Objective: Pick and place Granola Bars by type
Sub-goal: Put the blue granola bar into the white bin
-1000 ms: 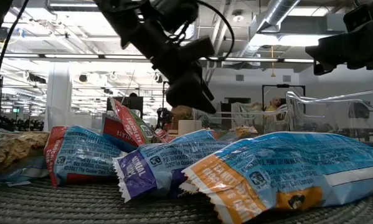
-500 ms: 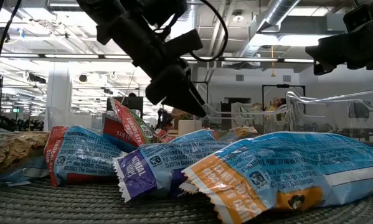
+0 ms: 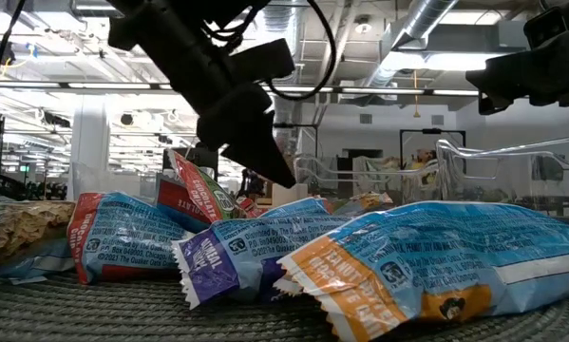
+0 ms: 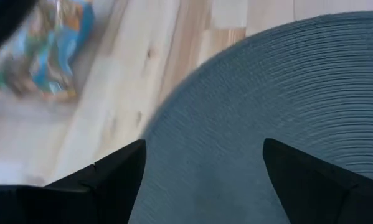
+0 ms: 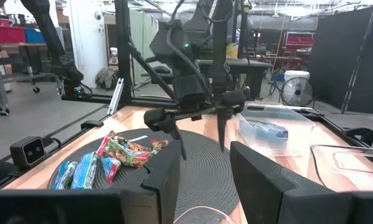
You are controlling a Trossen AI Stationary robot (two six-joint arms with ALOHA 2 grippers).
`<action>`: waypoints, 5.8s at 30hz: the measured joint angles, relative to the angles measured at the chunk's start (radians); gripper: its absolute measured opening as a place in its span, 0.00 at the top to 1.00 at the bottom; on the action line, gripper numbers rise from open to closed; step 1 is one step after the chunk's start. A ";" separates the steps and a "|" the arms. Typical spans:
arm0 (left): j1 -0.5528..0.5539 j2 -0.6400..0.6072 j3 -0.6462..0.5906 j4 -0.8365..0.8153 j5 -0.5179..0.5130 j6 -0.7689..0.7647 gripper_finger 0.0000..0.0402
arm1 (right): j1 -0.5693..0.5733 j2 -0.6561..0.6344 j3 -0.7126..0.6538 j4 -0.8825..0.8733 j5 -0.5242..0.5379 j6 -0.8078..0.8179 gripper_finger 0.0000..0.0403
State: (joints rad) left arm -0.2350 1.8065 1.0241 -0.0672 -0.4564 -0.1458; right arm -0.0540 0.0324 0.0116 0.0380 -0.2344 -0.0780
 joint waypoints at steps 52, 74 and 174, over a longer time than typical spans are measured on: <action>-0.369 0.154 0.312 -0.135 0.129 -0.220 0.21 | 0.000 0.000 0.000 0.000 0.000 0.000 0.67; -0.334 0.354 0.576 -0.327 0.110 -0.373 0.21 | 0.000 0.003 0.000 0.000 0.000 0.000 0.67; -0.208 0.387 1.092 -0.962 -0.065 -0.187 1.00 | 0.000 0.003 0.000 0.000 0.000 0.000 0.67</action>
State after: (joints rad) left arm -0.4426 2.1933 2.1156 -1.0293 -0.5209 -0.3327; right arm -0.0541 0.0353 0.0116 0.0380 -0.2344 -0.0780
